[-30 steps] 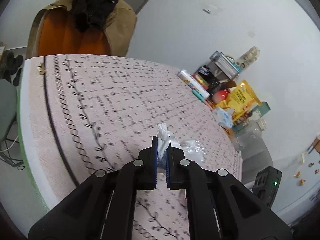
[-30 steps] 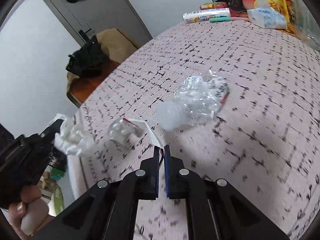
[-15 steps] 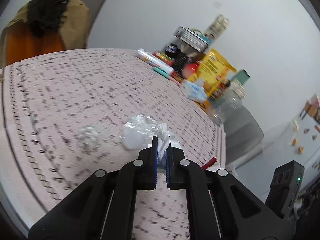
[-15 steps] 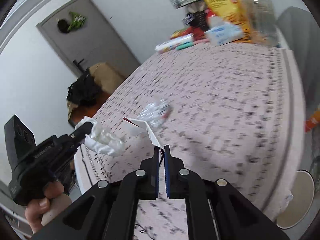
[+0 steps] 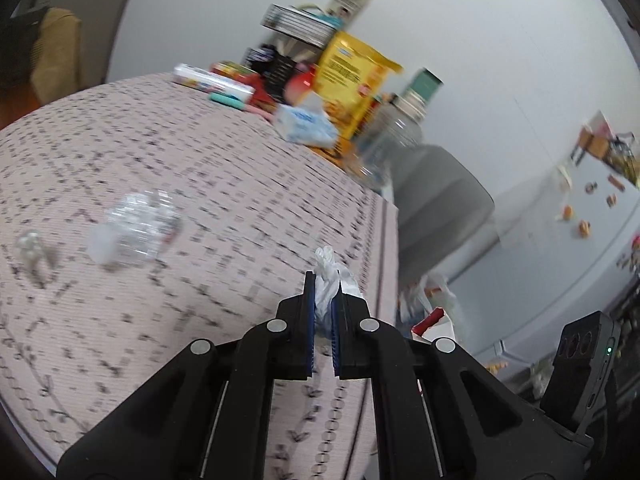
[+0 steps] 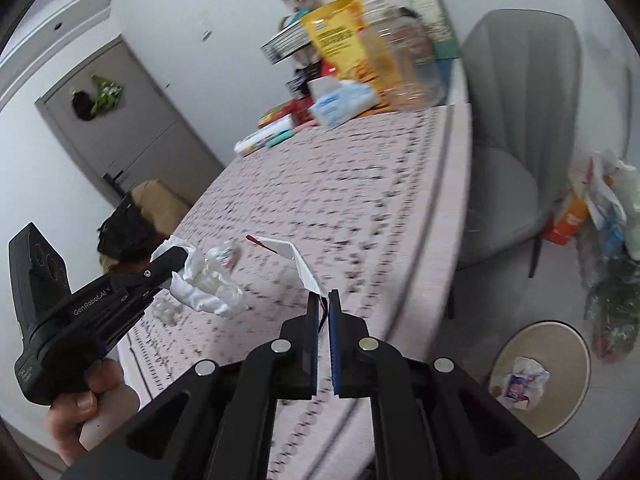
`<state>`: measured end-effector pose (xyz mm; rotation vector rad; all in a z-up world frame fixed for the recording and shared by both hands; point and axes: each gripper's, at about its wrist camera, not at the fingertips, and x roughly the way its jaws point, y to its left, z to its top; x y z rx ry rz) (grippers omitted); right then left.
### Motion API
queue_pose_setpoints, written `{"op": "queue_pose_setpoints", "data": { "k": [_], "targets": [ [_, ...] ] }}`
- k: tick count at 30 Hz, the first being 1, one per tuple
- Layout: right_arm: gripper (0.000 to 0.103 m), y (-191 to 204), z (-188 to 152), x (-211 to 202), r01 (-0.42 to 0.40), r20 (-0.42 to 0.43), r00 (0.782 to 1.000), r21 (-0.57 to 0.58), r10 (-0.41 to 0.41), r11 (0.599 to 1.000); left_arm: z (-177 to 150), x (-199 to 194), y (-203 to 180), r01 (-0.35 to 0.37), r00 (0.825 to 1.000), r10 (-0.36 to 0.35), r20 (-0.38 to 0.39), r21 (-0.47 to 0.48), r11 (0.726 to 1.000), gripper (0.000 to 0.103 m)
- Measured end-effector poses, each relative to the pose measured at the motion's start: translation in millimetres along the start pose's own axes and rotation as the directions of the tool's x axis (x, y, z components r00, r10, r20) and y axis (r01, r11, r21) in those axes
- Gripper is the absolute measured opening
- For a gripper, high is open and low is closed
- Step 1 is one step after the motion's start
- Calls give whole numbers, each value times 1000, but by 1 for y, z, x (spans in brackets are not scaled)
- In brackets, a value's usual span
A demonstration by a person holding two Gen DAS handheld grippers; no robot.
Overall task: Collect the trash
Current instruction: 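Carry both held items over the beige bin and open both grippers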
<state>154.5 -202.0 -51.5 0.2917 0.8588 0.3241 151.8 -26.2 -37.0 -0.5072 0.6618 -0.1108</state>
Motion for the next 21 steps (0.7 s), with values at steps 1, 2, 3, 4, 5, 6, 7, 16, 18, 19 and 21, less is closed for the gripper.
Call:
{"op": "queue_pose_setpoints", "data": {
  "k": [1,2,3,4,5,6,7,16,18,19,21],
  "targets": [
    [6,-10,-1,-5,12,5,1000,14,-12,1000,-2,5,-8,8,1000,-8,-11,13,1000,7],
    [6,-17,-2,-8,20,8,1000,26,-20,999,-5,10,-15,17,1000,-16,-23,26,1000,7],
    [6,-27,-4,-13,34,14,999,40,-35,999,-7,13,-21,23,999,-22,-32,36,999,7],
    [6,-35,-6,-15,44,16,999,50,-45,998,-10,18,-27,30,999,-28,-44,46,999,7],
    [6,-43,-8,-18,54,18,998,61,-55,997,-13,23,-33,36,998,-33,-56,54,998,7],
    [6,-50,-10,-20,65,19,998,73,-67,995,-17,29,-40,43,997,-38,-73,65,997,7],
    [6,-61,-14,-23,81,18,996,90,-83,993,-19,33,-45,48,996,-42,-84,72,996,7],
    [6,-142,-39,-38,179,-10,983,240,-182,954,-56,86,-103,108,970,-69,-232,160,981,7],
    [6,-155,-43,-42,192,-11,981,265,-196,945,-66,97,-115,126,961,-77,-267,170,977,7],
    [7,-164,-46,-44,203,-13,978,279,-207,939,-69,101,-120,132,957,-79,-278,176,976,7],
    [7,-180,-51,-46,217,-22,975,305,-221,927,-78,110,-133,145,949,-80,-304,196,970,7]
  ]
}}
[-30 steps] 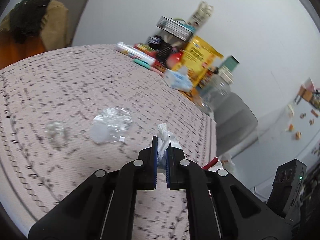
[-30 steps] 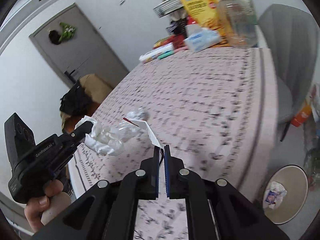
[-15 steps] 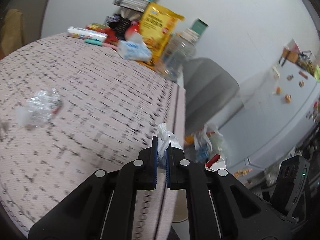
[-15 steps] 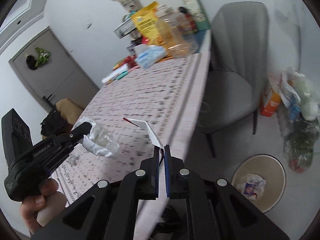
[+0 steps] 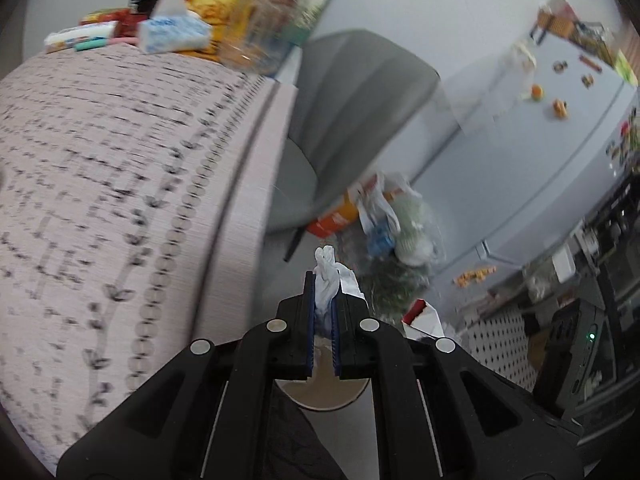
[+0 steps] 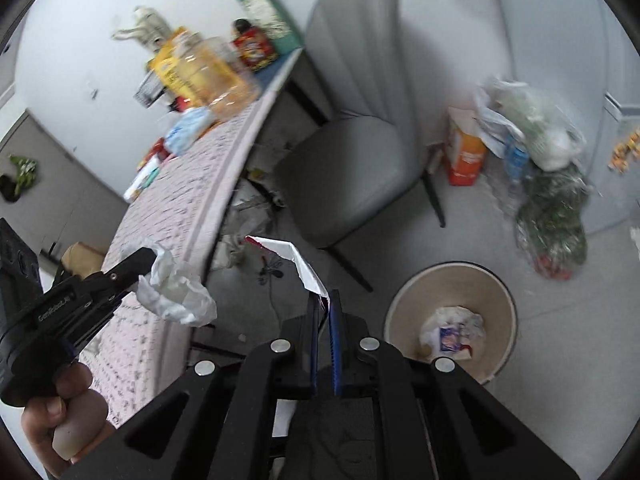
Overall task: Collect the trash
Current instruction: 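Carry both held items over the beige bin and open both grippers, then move both tools back over the table toward the bottle and plastic bag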
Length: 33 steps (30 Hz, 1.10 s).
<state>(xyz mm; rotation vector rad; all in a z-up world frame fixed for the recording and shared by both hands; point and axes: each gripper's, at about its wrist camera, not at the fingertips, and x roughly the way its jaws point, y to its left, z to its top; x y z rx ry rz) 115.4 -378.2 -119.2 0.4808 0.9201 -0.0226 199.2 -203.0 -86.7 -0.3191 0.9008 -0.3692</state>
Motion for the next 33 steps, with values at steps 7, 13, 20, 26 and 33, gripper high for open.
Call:
{"op": "queue_pose_setpoints", "data": {
  "k": [7,13,20,26,33],
  "targets": [
    [12,-61,-3,25,98,-28,995,91,-95,991,-9,35,-27,7,997,-2,-81,58,998,7],
    [66,-97,-11,25,160,-20,987,144,-159,977,-19,62,-45,6,990,8,-140,98,995,7],
    [66,-119,-10,4,165,15,985,187,-171,968,-32,92,-67,32,978,-6,-208,125,992,7],
    [67,-132,-3,-23,167,75,980,219,-187,961,-41,108,-91,132,961,-97,-260,119,984,63],
    [69,-127,0,-29,145,91,982,217,-168,965,-30,87,-75,104,978,-79,-195,122,987,95]
  ]
}}
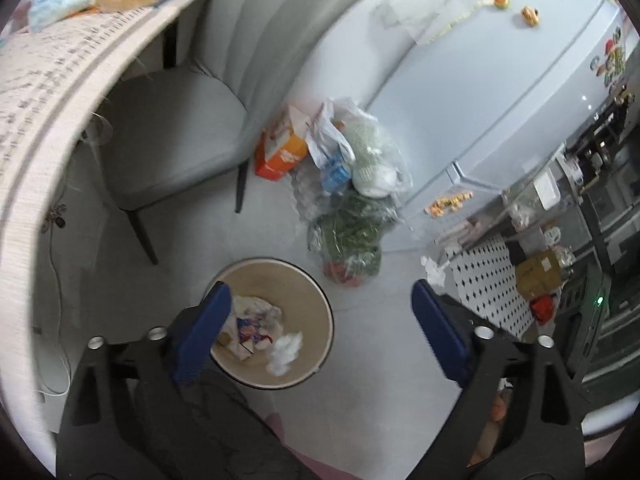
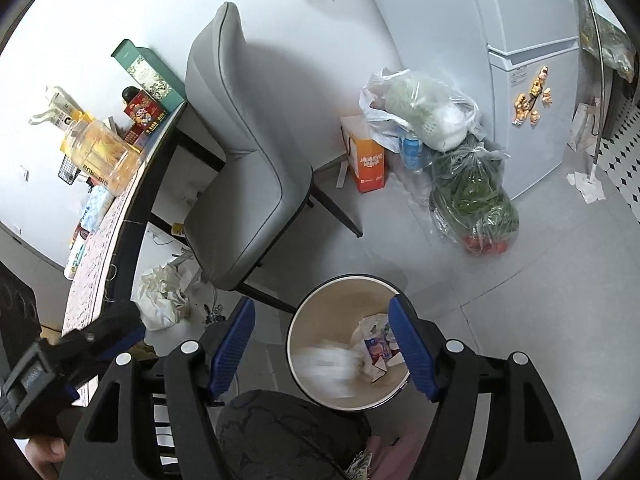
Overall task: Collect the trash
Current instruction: 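Move both tools back over the table toward the bottle and plastic bag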
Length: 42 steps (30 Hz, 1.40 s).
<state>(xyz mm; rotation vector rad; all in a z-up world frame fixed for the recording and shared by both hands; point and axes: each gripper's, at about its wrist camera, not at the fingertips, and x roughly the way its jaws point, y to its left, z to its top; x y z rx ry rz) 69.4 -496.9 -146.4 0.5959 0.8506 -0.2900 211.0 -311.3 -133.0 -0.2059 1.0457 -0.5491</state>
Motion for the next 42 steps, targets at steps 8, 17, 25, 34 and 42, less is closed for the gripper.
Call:
{"op": "queue_pose_setpoints", "data": {
  "k": [8,17,25,34,42],
  "targets": [
    [84,38,-10,-1,-47,-9,999,-65,46,997,10,-61,37,-69,991,73,116,-35,997,97],
    [95,101,-17,-10,-120,-6,993,-168,121,978,4,-133,90,-144,957,173,234,-137,980,97],
    [95,164,-29,-8,-179,-43,984,-265,174,947,-13,-185,135,-180,922,246,299,-233,956,97],
    [95,228,-52,-12,-252,-89,968,-362,236,897,-42,-234,181,-214,879,331,343,-337,917,97],
    [95,277,-75,-12,-314,-138,950,-417,282,853,-67,-274,216,-236,838,401,370,-417,878,97]
  ]
}}
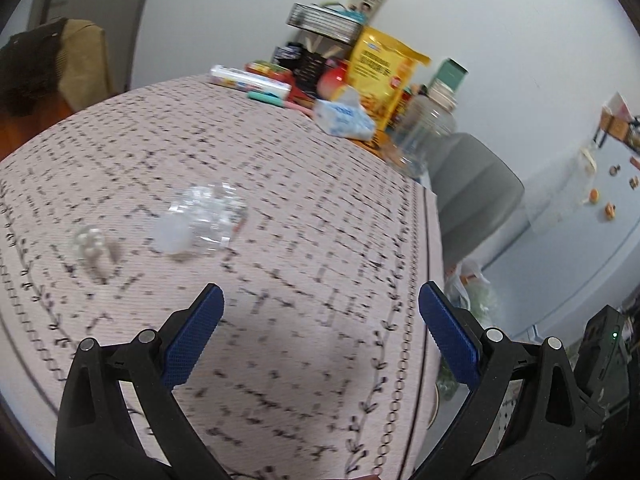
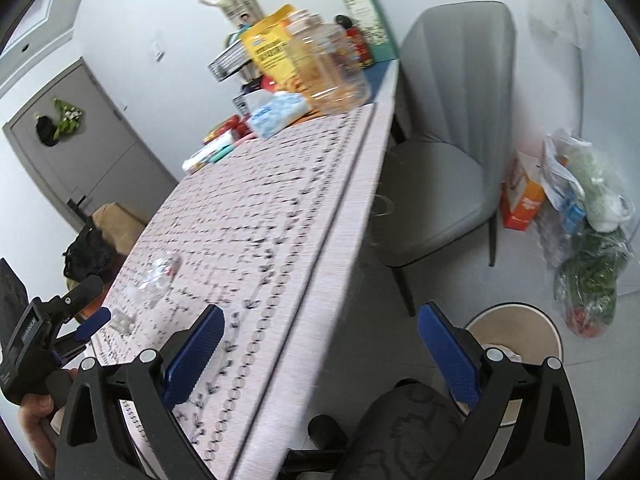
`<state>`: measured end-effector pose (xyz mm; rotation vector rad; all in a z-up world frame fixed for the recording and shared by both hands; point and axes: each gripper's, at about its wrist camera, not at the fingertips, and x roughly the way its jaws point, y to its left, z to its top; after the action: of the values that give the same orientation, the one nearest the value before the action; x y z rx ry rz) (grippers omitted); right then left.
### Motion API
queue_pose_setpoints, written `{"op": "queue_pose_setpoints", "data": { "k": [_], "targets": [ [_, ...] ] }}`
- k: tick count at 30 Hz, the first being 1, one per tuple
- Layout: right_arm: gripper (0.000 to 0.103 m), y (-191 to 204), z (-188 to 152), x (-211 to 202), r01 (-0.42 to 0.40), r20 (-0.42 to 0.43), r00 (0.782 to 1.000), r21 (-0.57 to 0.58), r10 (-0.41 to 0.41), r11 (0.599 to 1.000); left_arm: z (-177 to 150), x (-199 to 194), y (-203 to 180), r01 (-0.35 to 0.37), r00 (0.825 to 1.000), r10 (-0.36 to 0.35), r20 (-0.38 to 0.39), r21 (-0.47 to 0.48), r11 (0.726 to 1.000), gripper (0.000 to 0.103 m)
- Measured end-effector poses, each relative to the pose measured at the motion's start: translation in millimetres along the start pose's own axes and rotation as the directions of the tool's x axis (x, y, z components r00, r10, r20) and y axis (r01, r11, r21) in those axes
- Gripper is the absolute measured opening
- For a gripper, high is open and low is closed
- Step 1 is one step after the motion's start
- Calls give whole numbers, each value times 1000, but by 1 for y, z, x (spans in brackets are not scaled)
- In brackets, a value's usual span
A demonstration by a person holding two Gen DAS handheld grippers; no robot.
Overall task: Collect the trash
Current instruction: 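Move both tools back over the table toward the bottle and plastic bag, then grasp the small white pill bottle with the left gripper while the right gripper grasps the crumpled plastic bag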
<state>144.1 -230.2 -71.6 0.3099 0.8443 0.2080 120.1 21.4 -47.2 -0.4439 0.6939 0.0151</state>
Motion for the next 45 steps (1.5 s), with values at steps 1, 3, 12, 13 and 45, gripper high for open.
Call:
{"op": "queue_pose_setpoints", "data": {
  "k": [1,3,12,13,45],
  "targets": [
    [95,6,0,2,-8,-2,1000,-7,8,1000,1,-3,5,-4,1000,4,8,-8,1000,97],
    [95,18,0,6,-24,-6,1000,-23,23,999,3,-11,18,-19,999,20,31,-33,999,97],
    [95,68,-1,29,-76,-41,997,-101,72,992,8,-35,76,-81,993,90,73,-118,990,96],
    [95,72,-1,35,-80,-50,996,-106,75,991,7,-36,83,-89,992,99,73,-129,988,96],
    [95,185,-8,111,-228,-210,960,-213,183,950,7,17,147,-280,959,283,-20,-221,934,25]
  ]
}}
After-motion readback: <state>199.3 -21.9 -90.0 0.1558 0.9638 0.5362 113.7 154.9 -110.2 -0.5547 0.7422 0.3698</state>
